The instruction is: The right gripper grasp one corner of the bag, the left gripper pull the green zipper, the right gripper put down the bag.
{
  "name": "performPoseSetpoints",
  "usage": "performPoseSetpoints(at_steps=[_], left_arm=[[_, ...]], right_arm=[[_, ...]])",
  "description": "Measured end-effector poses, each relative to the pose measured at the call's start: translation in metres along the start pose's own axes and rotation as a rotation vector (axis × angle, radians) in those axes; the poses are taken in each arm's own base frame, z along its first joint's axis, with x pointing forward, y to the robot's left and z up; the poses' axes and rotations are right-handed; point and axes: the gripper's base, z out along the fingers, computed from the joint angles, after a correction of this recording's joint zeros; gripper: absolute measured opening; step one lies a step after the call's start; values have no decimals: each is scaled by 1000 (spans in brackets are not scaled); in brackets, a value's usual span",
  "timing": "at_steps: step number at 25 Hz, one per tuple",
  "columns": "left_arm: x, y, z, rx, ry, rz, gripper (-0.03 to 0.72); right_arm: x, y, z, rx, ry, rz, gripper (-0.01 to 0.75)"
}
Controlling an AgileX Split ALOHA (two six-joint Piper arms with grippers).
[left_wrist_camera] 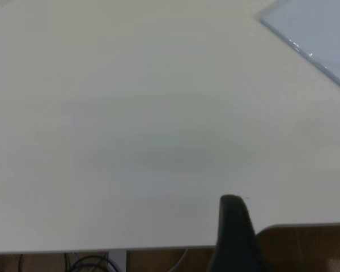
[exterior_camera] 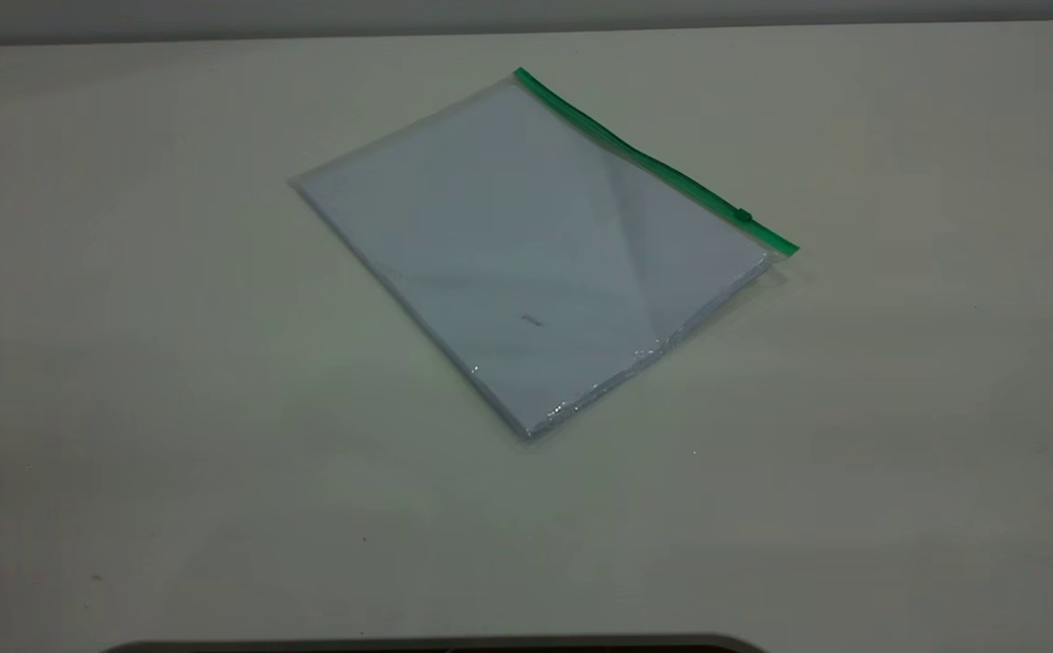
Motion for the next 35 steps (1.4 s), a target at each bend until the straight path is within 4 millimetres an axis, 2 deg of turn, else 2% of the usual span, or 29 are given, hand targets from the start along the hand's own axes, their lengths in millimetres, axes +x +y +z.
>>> performPoseSetpoints(at_steps=[14, 19, 23, 28, 31, 35], left_arm=[[-1, 0, -1, -1, -8, 0, 568], [-33, 0, 4, 2, -92, -9, 568], [-66, -3, 27, 41, -32, -34, 568], [-102, -7, 66, 81, 105, -26, 568], [-119, -8, 89, 103, 175, 6, 568], [-136, -10, 118, 121, 217, 19, 568]], right_arm=[[-3, 0, 2, -1, 10, 0, 534], [-31, 4, 24, -56, 34, 22, 534], [-56, 11, 56, -140, 58, 30, 534], [-77, 21, 112, -250, 124, 60, 534], [-79, 28, 150, -321, 196, 114, 534], [-69, 39, 203, -419, 305, 195, 534]])
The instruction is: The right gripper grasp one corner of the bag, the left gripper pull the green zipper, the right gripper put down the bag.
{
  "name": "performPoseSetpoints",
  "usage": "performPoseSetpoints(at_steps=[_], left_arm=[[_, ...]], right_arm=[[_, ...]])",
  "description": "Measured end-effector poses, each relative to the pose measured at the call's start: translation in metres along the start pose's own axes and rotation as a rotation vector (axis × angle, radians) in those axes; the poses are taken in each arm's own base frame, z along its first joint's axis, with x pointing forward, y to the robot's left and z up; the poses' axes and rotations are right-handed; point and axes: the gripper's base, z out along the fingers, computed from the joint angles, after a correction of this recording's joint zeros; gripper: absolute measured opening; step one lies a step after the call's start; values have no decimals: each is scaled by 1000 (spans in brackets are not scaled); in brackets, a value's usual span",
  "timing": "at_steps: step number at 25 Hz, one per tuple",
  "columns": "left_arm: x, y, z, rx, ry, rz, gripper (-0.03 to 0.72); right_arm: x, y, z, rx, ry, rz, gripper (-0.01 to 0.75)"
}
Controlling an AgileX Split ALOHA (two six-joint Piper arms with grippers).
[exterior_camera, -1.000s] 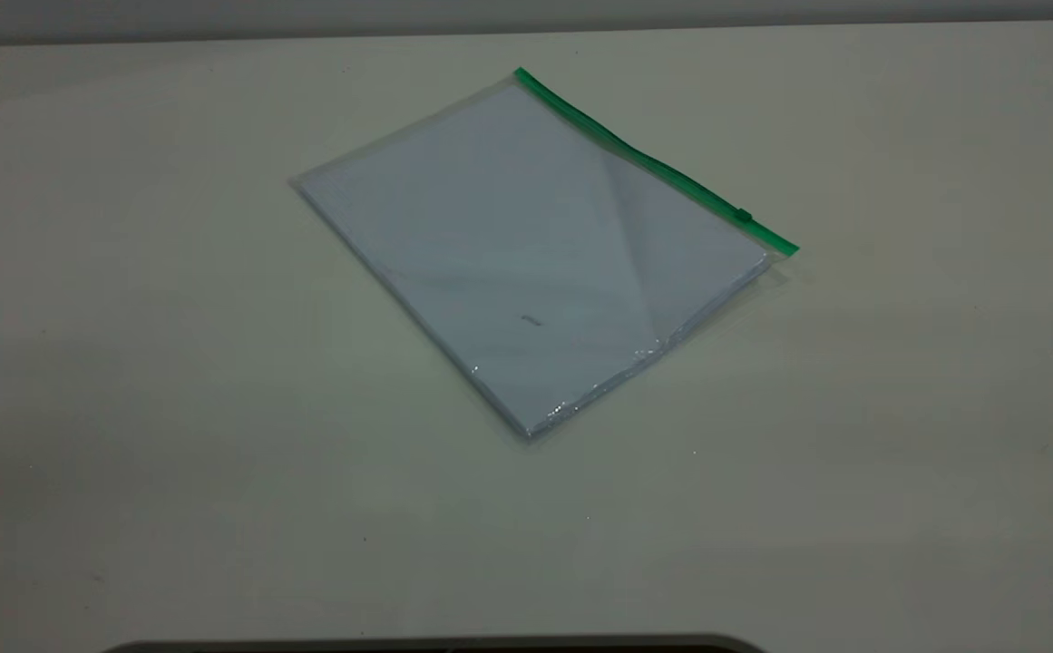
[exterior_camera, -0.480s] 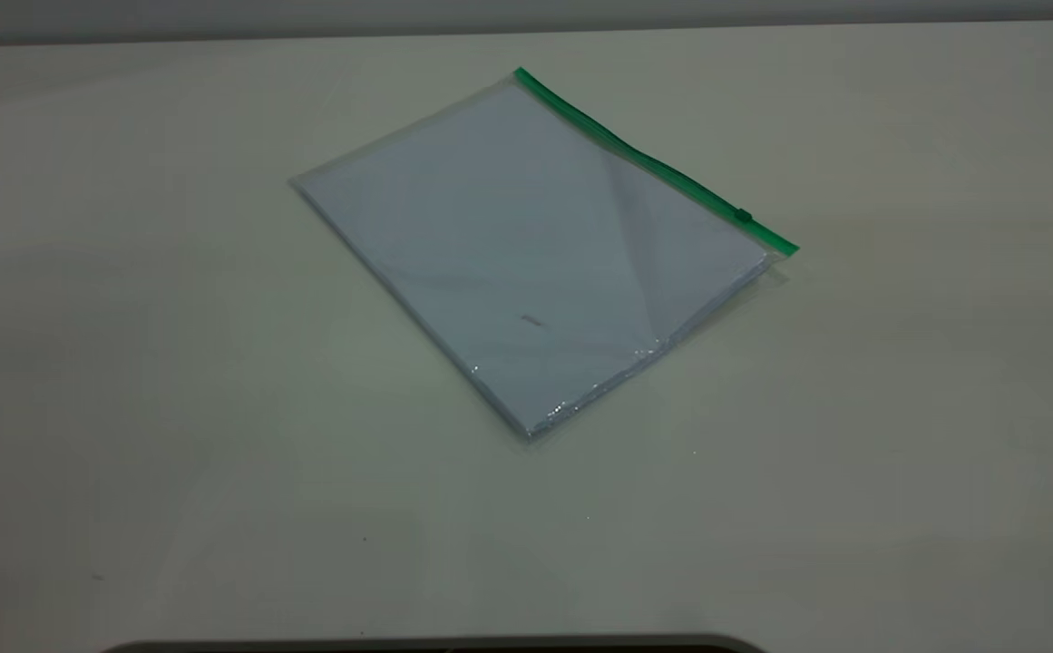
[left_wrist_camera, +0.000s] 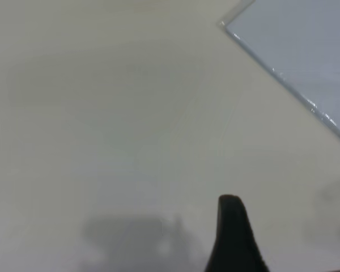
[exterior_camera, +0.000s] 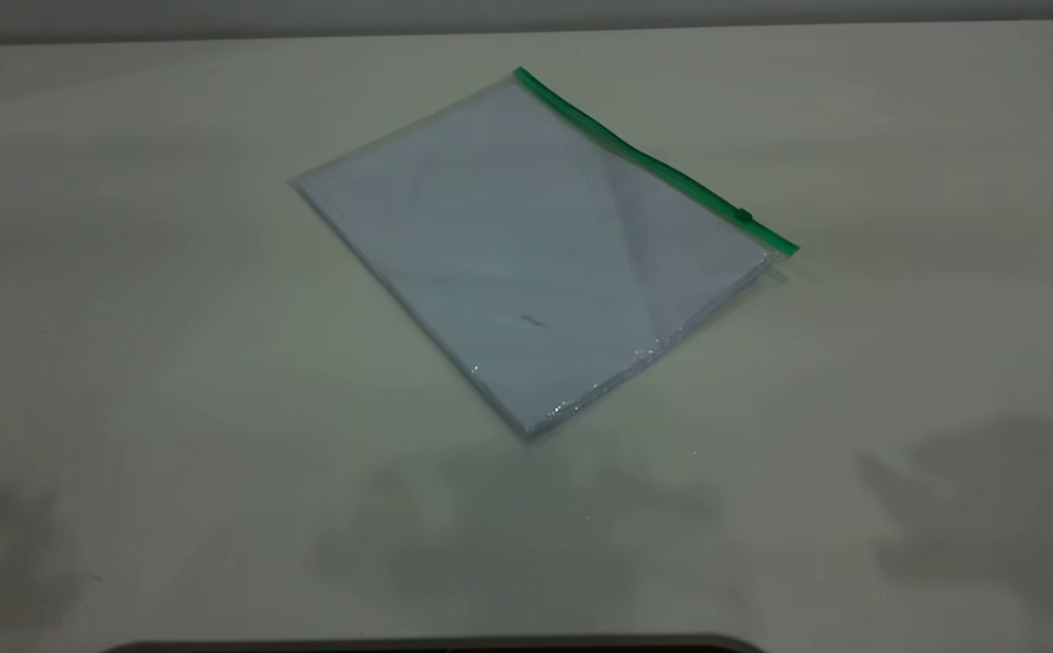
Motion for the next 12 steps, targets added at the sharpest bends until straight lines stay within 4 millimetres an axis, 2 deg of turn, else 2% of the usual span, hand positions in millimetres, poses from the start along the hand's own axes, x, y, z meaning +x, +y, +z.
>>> performPoseSetpoints(at_steps=[3, 7, 12], left_arm=[[-12, 1, 16, 20, 18, -21, 568], [-22, 0, 31, 51, 50, -21, 568], [-28, -2, 40, 83, 59, -7, 568]], right_arm=[[-1, -16, 39, -12, 28, 72, 534], [11, -39, 88, 9, 91, 130, 534], [18, -60, 143, -30, 202, 149, 534]])
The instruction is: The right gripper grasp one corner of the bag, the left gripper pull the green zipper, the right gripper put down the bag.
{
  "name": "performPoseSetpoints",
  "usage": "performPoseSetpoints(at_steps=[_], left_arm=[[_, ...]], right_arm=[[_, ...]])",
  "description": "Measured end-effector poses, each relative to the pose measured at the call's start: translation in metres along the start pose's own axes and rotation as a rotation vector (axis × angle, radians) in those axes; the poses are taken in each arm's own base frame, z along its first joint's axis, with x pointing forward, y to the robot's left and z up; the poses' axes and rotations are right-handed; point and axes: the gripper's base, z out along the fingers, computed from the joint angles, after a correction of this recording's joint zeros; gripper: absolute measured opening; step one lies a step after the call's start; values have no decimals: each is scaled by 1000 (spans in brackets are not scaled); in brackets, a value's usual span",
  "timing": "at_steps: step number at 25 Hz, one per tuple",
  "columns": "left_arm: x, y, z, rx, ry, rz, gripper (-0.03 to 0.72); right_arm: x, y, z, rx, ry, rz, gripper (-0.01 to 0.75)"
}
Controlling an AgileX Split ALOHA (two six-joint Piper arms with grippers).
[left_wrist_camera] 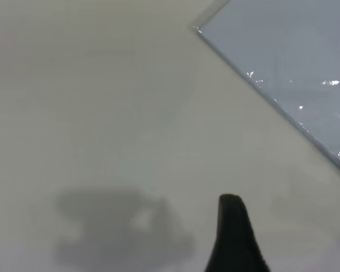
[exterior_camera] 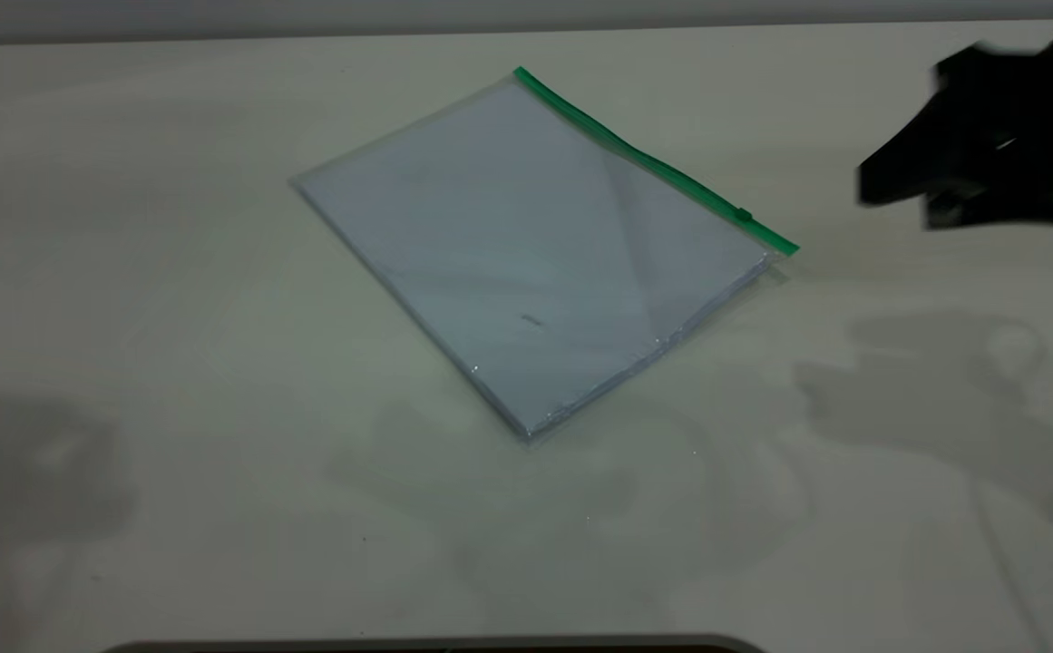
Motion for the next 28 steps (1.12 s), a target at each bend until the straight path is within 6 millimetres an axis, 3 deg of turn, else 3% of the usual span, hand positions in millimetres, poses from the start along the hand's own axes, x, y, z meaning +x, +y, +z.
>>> performPoseSetpoints(at_steps=[7, 14, 22, 28], left_arm=[[-1, 0, 4, 14, 12, -1, 568], [-1, 0, 5, 15, 12, -1, 568], [-1, 0, 5, 16, 12, -2, 568], [-1, -2, 5, 30, 8, -19, 568]], right_arm=[[-16, -26, 73, -101, 66, 49, 534], [-29, -63, 107, -156, 46, 101, 534], [-32, -68, 137, -204, 46, 99, 533], [-31, -44, 150, -257, 62, 67, 491]])
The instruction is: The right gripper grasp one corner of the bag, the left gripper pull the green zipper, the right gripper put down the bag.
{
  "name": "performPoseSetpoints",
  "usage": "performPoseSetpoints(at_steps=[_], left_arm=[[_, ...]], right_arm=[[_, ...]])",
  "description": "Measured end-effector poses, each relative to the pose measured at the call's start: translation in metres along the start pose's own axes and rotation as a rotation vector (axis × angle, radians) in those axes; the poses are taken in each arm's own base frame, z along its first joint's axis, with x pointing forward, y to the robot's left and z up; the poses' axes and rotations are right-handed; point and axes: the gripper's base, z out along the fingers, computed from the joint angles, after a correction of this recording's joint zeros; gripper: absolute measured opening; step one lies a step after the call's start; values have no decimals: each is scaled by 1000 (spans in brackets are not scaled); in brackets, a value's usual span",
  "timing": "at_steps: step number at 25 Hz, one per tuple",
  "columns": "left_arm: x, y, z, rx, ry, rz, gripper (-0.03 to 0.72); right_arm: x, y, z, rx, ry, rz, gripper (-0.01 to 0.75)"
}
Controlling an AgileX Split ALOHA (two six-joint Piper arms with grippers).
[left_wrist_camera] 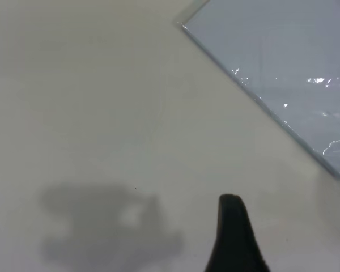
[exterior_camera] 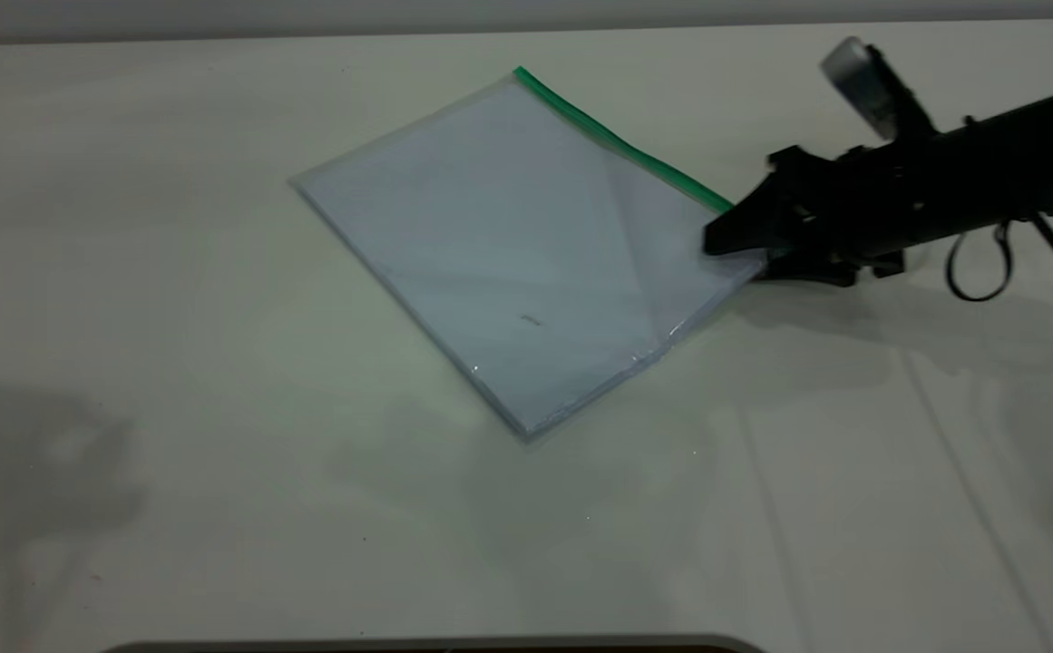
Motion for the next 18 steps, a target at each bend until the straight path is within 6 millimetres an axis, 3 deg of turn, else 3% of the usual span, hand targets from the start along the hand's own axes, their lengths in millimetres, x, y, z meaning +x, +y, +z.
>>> performPoseSetpoints(at_steps=[3, 5, 8, 10, 15, 18], left_arm=[[0, 0, 0, 1, 0, -1, 568], [0, 0, 0, 1, 0, -1, 568], [0, 0, 0, 1, 0, -2, 568], [0, 0, 0, 1, 0, -2, 568], [0, 0, 0, 1, 0, 1, 568], [0, 0, 0, 1, 0, 19, 568]], right_arm=[[3, 8, 6, -9, 17, -19, 433], [3, 8, 6, -9, 17, -21, 346], [2, 7, 5, -15, 14, -18, 129], [2, 10, 5, -50, 12, -18, 40], [1, 21, 3, -139, 42, -74, 34], [0, 34, 3, -156, 168, -202, 34]])
